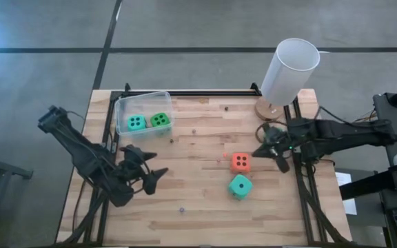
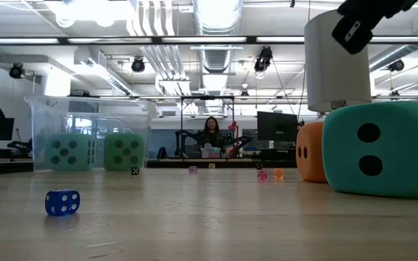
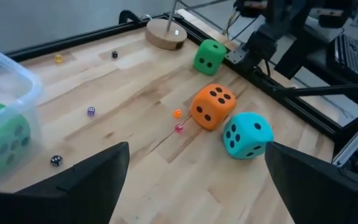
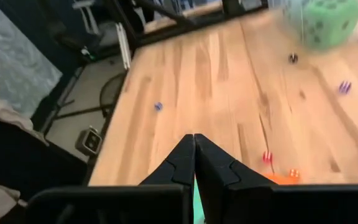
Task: Pick & Place Dice
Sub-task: Put the orange large dice into the transparent bin
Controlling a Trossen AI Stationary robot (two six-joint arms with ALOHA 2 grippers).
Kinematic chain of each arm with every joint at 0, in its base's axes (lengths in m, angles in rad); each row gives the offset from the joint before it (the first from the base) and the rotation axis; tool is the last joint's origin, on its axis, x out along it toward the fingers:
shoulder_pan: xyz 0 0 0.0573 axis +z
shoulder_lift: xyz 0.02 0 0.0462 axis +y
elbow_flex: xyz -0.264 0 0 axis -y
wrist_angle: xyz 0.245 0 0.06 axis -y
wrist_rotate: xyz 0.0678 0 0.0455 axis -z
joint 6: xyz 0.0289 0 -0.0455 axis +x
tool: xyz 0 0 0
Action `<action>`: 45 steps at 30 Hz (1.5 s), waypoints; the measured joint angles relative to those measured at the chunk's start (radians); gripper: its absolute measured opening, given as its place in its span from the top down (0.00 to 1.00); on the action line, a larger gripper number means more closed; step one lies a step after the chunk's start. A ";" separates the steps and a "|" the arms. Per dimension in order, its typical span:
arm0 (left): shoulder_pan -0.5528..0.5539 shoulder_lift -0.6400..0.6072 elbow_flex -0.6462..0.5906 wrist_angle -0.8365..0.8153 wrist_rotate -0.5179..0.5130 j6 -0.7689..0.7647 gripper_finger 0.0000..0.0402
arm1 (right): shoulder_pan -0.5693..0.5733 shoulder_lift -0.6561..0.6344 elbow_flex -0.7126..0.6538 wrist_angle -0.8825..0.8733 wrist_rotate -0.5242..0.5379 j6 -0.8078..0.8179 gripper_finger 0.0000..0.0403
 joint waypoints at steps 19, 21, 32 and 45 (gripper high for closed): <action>0.011 -0.046 0.000 -0.001 -0.004 0.139 0.03 | 0.001 0.150 0.000 -0.316 0.071 0.345 0.98; 0.011 -0.046 0.000 -0.001 -0.003 0.145 0.04 | 0.000 0.166 0.000 -0.325 0.103 0.359 0.98; 0.011 -0.046 0.000 -0.001 -0.003 0.150 0.07 | 0.001 0.347 0.000 -0.339 0.154 0.404 0.98; 0.011 -0.046 0.000 0.002 -0.003 0.151 0.05 | 0.001 0.515 0.000 -0.125 0.147 0.406 0.98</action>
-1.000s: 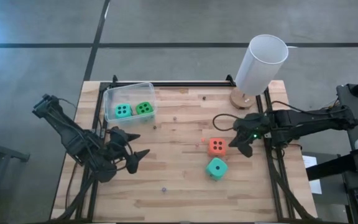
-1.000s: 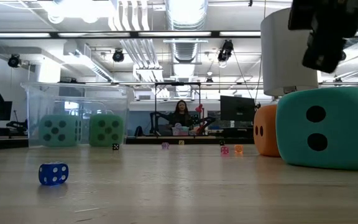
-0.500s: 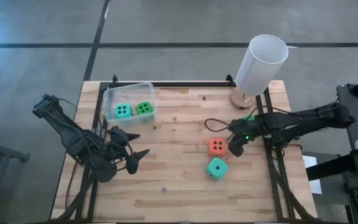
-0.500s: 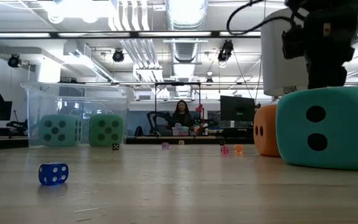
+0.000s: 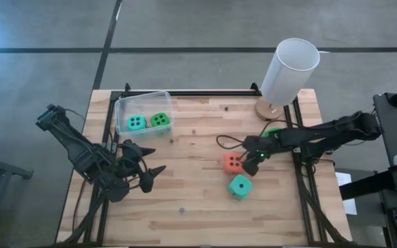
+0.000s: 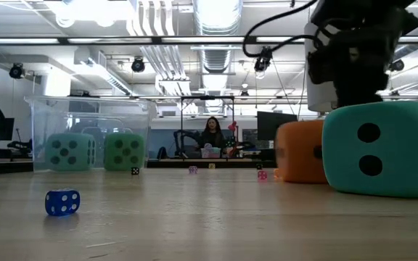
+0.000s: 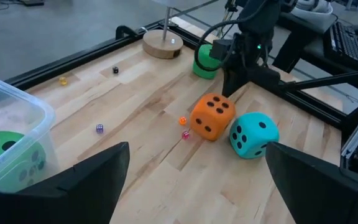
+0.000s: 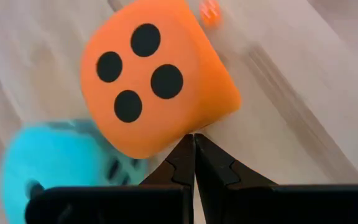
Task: Pick & Place Dice
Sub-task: Put the orange large dice into the transparent bin
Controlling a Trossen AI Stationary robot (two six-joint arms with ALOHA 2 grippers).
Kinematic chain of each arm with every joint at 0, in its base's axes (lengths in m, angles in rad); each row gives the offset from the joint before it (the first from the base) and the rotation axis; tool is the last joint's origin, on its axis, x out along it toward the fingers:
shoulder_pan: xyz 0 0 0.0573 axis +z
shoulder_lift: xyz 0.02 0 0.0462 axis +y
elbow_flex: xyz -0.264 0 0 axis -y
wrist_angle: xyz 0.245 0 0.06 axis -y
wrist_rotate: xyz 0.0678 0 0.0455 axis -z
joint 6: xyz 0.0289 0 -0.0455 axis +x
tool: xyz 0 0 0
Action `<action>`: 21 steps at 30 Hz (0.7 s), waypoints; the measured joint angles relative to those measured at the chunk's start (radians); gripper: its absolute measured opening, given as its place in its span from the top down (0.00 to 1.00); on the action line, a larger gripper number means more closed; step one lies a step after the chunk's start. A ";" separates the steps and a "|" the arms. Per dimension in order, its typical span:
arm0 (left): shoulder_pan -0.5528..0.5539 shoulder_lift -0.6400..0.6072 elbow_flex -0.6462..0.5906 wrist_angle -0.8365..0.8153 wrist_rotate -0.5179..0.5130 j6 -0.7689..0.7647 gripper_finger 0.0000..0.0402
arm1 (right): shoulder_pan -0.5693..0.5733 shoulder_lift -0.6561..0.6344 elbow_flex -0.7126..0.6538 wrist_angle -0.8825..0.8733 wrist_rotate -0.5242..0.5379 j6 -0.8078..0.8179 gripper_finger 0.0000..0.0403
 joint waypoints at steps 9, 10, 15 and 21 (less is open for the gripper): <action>0.000 0.000 0.000 0.000 0.000 0.002 0.06 | 0.000 0.153 0.000 0.269 -0.025 0.000 0.98; 0.000 0.000 0.000 0.000 0.000 0.006 0.07 | 0.000 0.171 0.000 0.295 -0.028 0.000 0.98; 0.001 0.000 0.000 -0.002 -0.008 0.008 0.08 | 0.000 0.257 0.015 0.399 -0.045 0.000 0.98; 0.004 0.000 0.000 -0.003 -0.012 0.008 0.08 | 0.000 0.379 0.118 0.397 -0.048 -0.035 0.98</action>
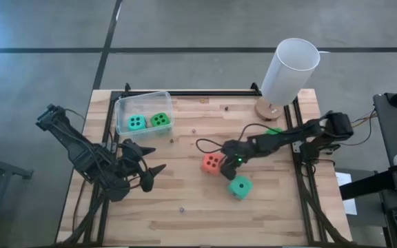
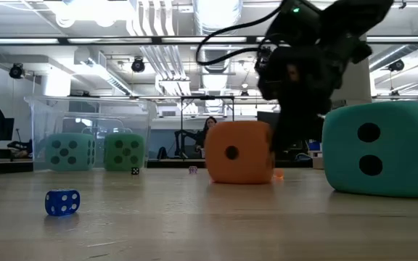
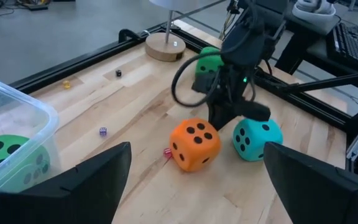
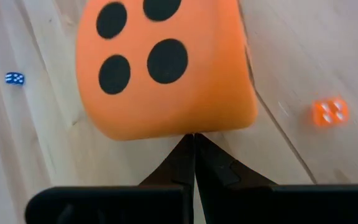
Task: Pick & Place Dice
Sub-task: Put the orange large dice into the transparent bin
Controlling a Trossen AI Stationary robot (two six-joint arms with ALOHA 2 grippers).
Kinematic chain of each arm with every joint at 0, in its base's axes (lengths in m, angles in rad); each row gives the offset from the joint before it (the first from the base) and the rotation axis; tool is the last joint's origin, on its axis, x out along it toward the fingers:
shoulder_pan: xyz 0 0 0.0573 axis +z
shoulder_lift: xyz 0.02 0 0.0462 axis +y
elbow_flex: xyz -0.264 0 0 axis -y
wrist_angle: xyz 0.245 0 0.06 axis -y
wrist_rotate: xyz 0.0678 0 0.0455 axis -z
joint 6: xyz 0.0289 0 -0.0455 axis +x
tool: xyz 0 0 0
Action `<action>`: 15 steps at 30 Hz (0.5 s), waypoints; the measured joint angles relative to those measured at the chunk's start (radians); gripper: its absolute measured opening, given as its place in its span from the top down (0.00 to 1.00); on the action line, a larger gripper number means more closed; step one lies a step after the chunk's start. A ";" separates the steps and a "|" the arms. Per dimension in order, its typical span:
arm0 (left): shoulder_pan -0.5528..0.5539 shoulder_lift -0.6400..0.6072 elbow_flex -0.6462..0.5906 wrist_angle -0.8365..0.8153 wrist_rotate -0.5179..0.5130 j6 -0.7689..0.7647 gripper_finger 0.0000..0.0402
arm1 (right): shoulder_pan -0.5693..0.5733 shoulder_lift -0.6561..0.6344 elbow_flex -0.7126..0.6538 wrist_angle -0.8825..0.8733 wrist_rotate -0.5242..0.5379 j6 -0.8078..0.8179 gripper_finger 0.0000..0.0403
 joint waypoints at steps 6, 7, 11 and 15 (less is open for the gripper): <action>0.000 0.000 0.000 0.000 -0.002 0.000 0.07 | 0.000 0.131 0.142 -0.004 -0.002 -0.070 0.98; 0.000 0.000 0.000 0.000 -0.002 0.000 0.06 | 0.000 0.151 0.166 -0.006 -0.001 -0.083 0.98; 0.000 0.000 0.000 0.000 -0.002 0.000 0.05 | 0.000 0.222 0.262 -0.015 -0.002 -0.125 0.98; 0.001 0.000 0.000 0.000 -0.002 0.000 0.05 | -0.001 0.283 0.347 -0.025 -0.001 -0.158 0.98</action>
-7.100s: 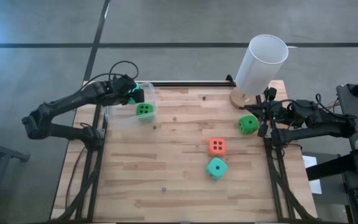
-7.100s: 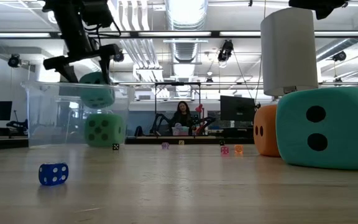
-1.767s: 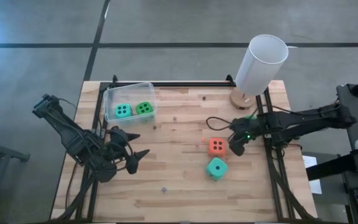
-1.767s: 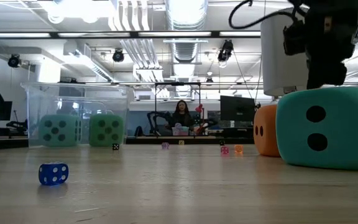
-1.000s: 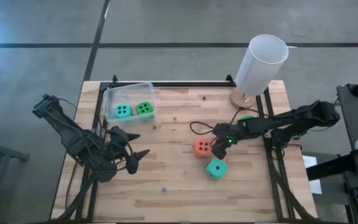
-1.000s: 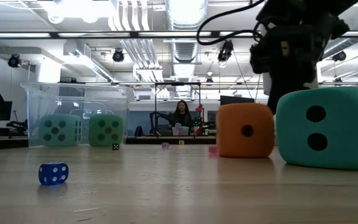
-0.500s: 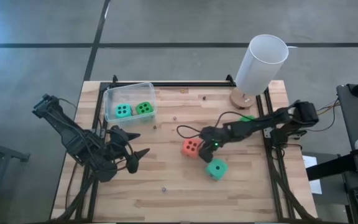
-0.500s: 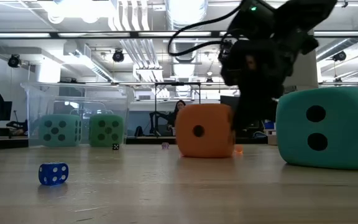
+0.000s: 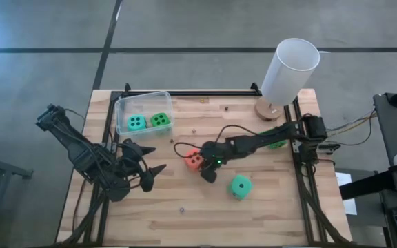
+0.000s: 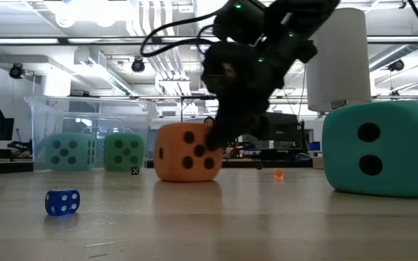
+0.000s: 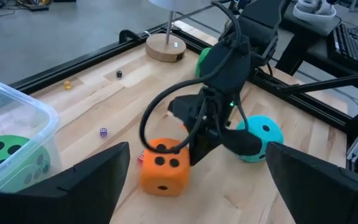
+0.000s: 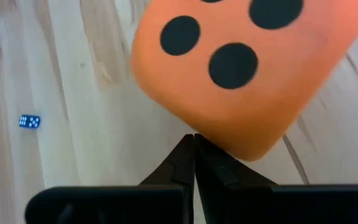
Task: Pick & Place Dice
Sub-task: Put the orange large dice into the transparent bin
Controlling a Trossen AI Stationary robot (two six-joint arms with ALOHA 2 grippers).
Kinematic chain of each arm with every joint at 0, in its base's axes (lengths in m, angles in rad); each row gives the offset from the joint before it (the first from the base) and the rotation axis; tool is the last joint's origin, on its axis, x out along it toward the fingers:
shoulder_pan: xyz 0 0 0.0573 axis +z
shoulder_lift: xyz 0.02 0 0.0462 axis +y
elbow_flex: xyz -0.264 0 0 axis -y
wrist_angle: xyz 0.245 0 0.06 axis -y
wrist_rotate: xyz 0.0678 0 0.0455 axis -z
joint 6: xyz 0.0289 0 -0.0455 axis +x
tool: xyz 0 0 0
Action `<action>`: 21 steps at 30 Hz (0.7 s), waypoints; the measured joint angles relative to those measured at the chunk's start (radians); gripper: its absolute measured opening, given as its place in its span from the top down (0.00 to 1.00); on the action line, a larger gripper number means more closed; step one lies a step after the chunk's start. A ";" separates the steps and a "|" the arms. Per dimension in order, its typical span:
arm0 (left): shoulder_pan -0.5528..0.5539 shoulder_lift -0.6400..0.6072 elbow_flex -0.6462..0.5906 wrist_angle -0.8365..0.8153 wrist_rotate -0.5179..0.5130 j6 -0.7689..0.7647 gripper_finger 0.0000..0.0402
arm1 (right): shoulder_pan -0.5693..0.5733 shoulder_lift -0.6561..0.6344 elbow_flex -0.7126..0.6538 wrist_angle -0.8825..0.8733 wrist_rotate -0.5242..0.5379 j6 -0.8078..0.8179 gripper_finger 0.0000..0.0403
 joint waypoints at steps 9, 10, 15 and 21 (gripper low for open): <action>0.000 0.000 0.000 0.001 0.000 0.000 0.06 | 0.001 0.029 0.098 -0.110 0.007 -0.031 0.98; 0.000 0.000 0.000 0.001 0.000 0.000 0.06 | 0.002 0.014 0.097 -0.131 0.007 -0.035 0.98; 0.000 0.000 0.000 0.003 0.000 -0.004 0.08 | 0.015 -0.122 0.066 -0.188 0.010 -0.048 0.98; 0.002 0.000 0.000 0.003 -0.001 -0.003 0.09 | 0.050 -0.334 0.004 -0.201 0.024 -0.048 0.98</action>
